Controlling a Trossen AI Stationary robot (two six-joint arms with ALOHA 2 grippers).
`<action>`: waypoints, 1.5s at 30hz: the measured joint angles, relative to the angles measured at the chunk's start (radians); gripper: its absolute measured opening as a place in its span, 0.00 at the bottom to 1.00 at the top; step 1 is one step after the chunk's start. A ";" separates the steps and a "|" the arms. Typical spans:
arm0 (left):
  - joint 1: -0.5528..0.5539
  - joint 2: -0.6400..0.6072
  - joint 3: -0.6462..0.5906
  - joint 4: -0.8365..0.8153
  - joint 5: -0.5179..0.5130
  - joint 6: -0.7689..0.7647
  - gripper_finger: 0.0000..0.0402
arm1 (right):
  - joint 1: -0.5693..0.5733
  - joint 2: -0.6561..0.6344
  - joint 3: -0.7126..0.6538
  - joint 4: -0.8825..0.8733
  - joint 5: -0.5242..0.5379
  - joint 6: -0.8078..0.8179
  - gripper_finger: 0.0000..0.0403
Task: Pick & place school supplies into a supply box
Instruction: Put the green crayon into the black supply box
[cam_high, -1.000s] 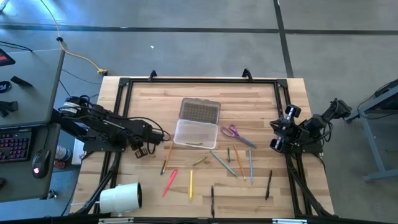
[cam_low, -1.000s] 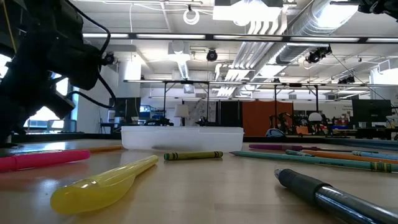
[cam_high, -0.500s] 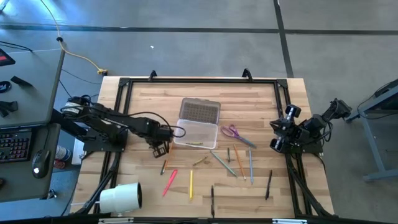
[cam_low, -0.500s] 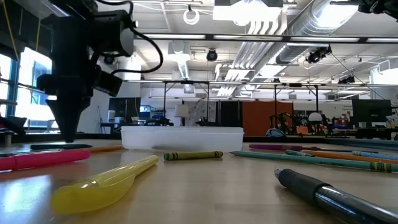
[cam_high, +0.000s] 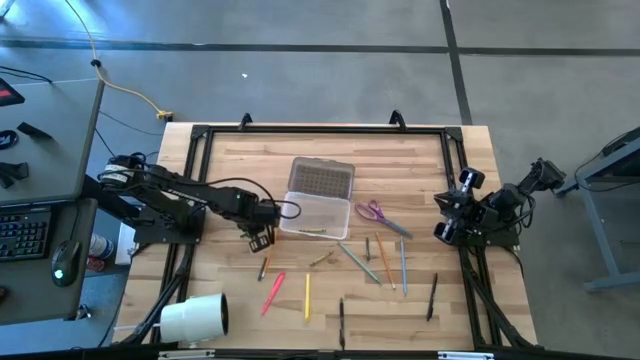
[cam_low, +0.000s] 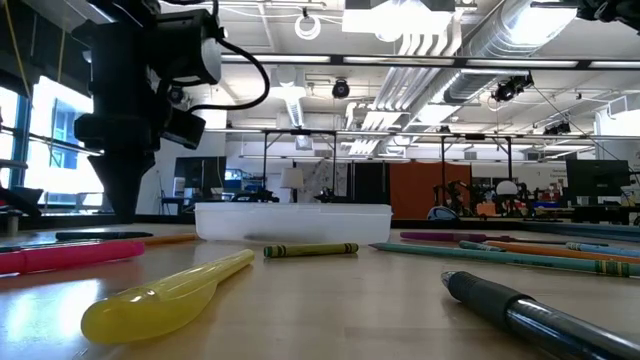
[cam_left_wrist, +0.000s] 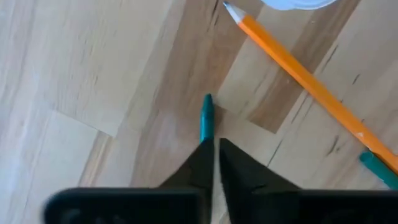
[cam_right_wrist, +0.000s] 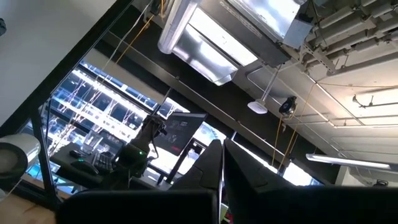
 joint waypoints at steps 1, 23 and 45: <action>0.000 0.000 0.000 -0.002 0.000 0.000 0.21 | 0.000 0.000 0.000 0.000 0.000 0.000 0.00; -0.027 -0.136 0.091 -0.239 0.010 -0.106 0.27 | 0.000 0.000 0.000 -0.010 0.001 0.048 0.00; -0.380 -0.400 -0.439 0.439 -0.469 -0.322 0.17 | 0.000 0.000 0.000 -0.002 -0.002 0.039 0.00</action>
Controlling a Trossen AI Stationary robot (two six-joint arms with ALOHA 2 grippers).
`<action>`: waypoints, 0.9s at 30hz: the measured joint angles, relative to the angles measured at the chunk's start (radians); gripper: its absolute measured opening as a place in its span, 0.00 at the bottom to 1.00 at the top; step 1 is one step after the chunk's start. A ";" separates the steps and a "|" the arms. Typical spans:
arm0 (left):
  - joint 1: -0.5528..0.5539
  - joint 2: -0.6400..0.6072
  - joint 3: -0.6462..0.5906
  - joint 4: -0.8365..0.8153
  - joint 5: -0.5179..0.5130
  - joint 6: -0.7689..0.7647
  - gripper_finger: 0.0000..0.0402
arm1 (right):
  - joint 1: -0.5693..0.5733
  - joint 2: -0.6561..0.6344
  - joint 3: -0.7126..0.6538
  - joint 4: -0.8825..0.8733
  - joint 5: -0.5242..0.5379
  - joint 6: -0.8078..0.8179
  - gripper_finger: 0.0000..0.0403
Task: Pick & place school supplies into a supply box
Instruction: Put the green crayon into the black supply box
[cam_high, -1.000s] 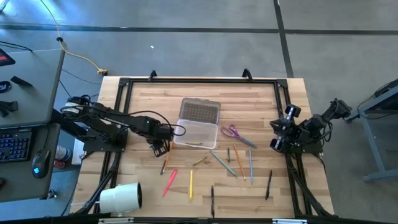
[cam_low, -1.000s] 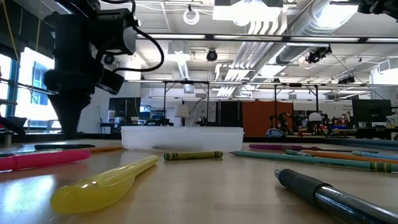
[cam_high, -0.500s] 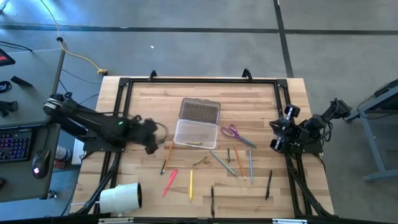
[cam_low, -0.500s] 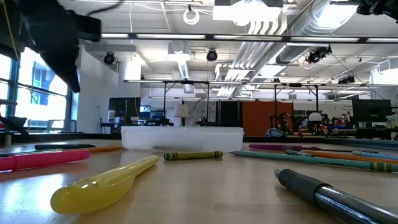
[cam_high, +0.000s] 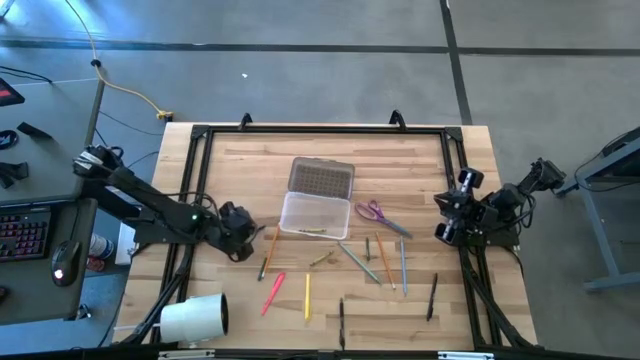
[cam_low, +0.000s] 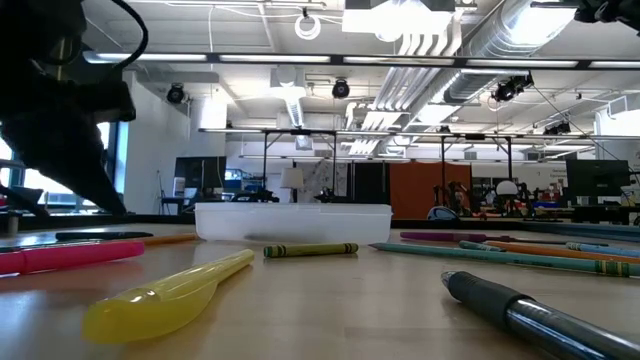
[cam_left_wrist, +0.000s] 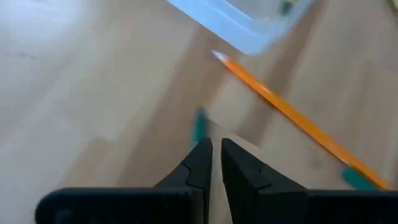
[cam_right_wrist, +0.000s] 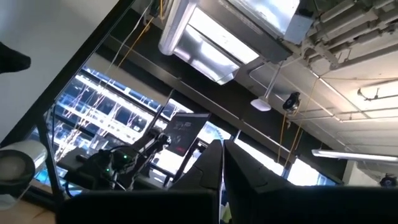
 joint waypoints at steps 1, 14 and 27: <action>0.000 -0.001 0.000 -0.012 -0.032 -0.013 0.17 | 0.000 0.000 0.000 0.001 -0.001 -0.009 0.00; 0.000 0.020 -0.001 -0.011 0.004 -0.021 0.40 | 0.000 0.000 0.000 0.010 0.004 -0.065 0.00; -0.002 0.165 -0.155 0.293 -0.080 -0.029 0.46 | 0.000 0.000 0.000 0.010 0.004 -0.064 0.00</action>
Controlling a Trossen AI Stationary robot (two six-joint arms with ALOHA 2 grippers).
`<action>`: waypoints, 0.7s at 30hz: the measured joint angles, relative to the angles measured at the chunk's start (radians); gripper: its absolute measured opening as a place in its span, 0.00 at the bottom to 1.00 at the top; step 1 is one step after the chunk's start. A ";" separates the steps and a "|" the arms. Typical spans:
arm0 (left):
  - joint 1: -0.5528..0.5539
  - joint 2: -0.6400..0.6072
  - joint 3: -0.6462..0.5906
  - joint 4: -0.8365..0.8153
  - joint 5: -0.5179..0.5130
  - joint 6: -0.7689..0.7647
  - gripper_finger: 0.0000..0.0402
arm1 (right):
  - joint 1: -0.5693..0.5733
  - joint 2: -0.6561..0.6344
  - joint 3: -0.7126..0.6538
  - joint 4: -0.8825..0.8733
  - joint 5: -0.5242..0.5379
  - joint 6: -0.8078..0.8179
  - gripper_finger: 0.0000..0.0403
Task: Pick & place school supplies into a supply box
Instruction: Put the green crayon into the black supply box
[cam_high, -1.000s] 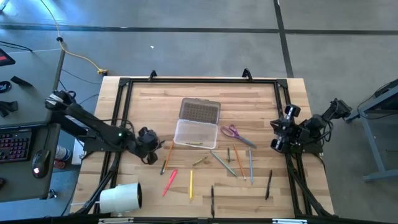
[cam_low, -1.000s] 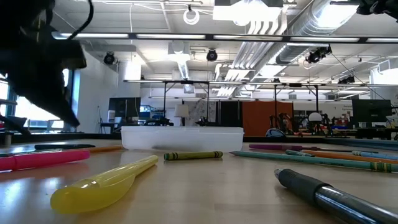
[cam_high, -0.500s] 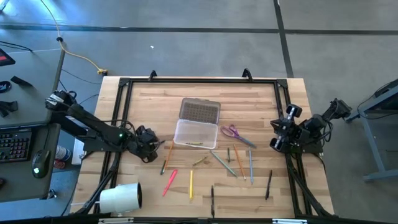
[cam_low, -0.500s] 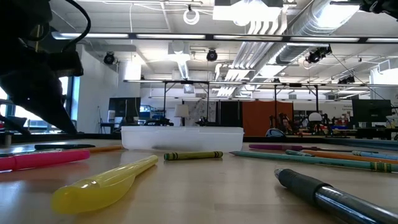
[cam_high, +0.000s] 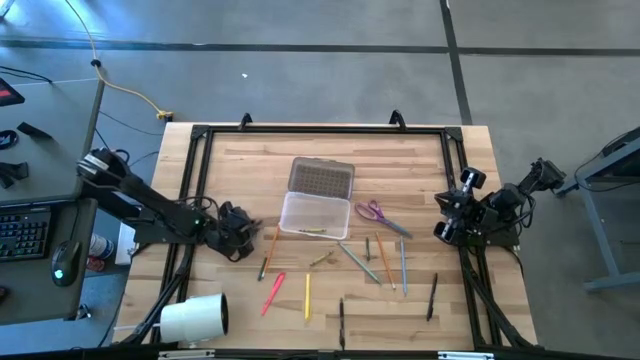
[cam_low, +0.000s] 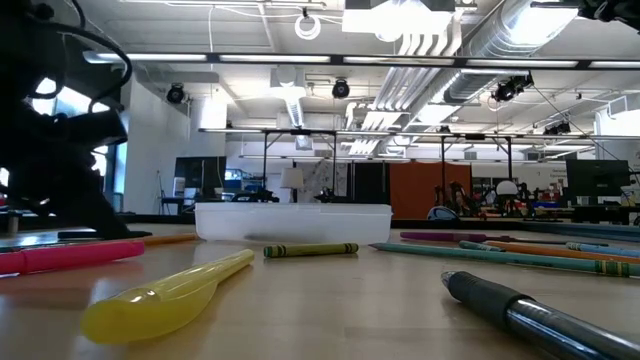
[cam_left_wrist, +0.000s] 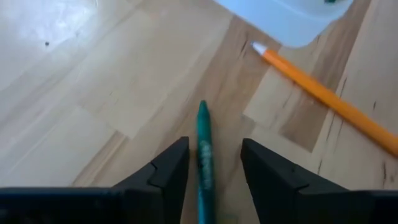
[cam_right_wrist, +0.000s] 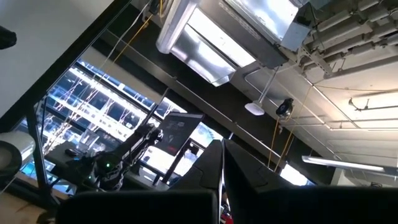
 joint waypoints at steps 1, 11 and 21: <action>0.000 0.011 -0.016 0.034 -0.013 -0.006 0.45 | 0.000 0.000 0.000 0.000 0.000 0.000 0.00; 0.000 0.030 -0.105 0.131 -0.052 -0.046 0.36 | 0.000 0.000 0.000 0.001 0.001 -0.081 0.00; 0.000 0.030 -0.131 0.148 -0.075 -0.136 0.17 | 0.000 0.000 0.000 0.042 0.001 -0.183 0.00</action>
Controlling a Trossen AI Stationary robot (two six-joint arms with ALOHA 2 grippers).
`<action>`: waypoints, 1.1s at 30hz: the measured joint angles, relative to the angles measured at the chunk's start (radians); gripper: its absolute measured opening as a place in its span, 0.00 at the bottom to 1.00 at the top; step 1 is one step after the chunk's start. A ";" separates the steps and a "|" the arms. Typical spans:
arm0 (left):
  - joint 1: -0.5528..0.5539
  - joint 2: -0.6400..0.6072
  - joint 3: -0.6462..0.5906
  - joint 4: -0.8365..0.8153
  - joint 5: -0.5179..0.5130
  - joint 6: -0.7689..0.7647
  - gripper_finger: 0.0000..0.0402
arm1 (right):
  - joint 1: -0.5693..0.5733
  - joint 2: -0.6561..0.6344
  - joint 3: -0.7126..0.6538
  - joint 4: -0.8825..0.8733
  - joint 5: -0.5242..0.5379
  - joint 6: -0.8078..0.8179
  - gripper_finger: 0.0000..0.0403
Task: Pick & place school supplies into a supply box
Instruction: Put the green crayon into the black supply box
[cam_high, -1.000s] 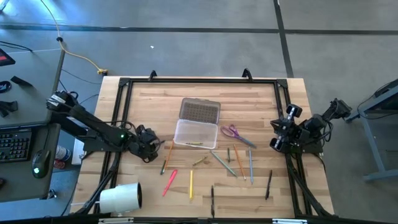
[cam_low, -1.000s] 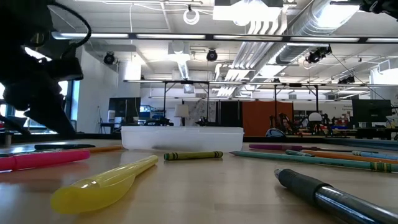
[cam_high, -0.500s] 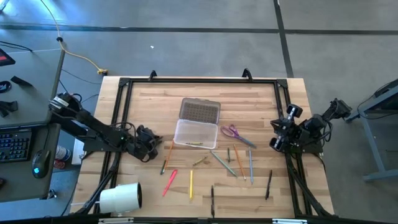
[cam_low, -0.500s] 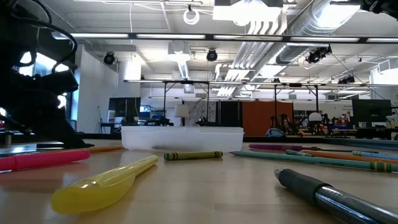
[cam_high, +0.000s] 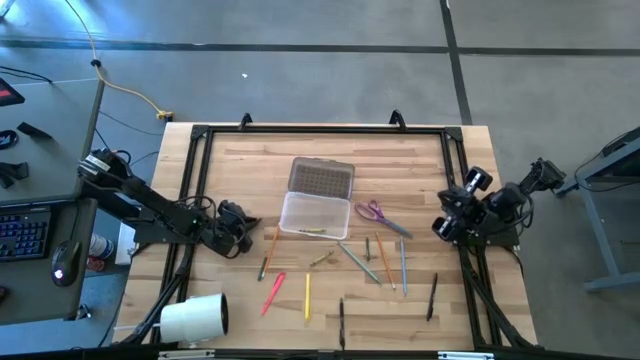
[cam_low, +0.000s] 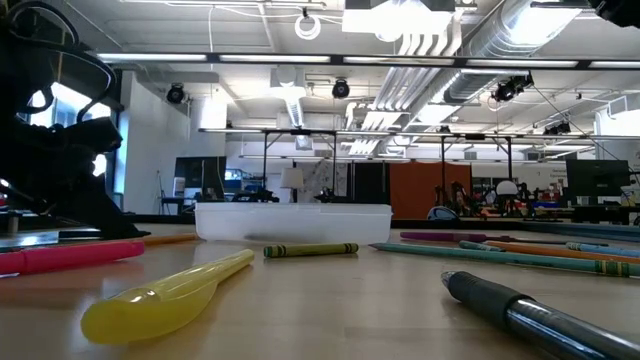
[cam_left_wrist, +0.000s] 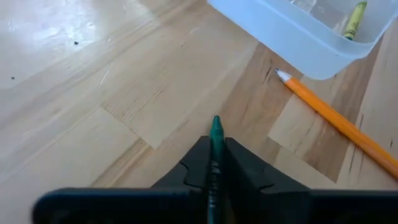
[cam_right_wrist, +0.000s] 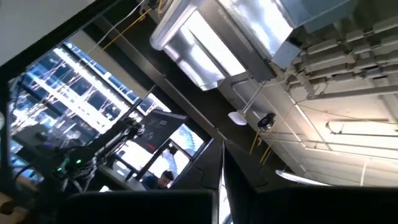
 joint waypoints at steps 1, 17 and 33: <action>0.000 0.000 0.000 0.002 -0.001 -0.007 0.14 | 0.000 0.000 0.000 0.013 0.000 -0.002 0.00; 0.003 -0.017 -0.016 0.145 -0.128 0.058 0.11 | 0.000 0.000 0.000 0.055 -0.011 0.027 0.00; 0.096 -0.102 0.248 0.382 -0.169 0.584 0.14 | 0.000 0.000 0.000 0.056 -0.072 0.072 0.00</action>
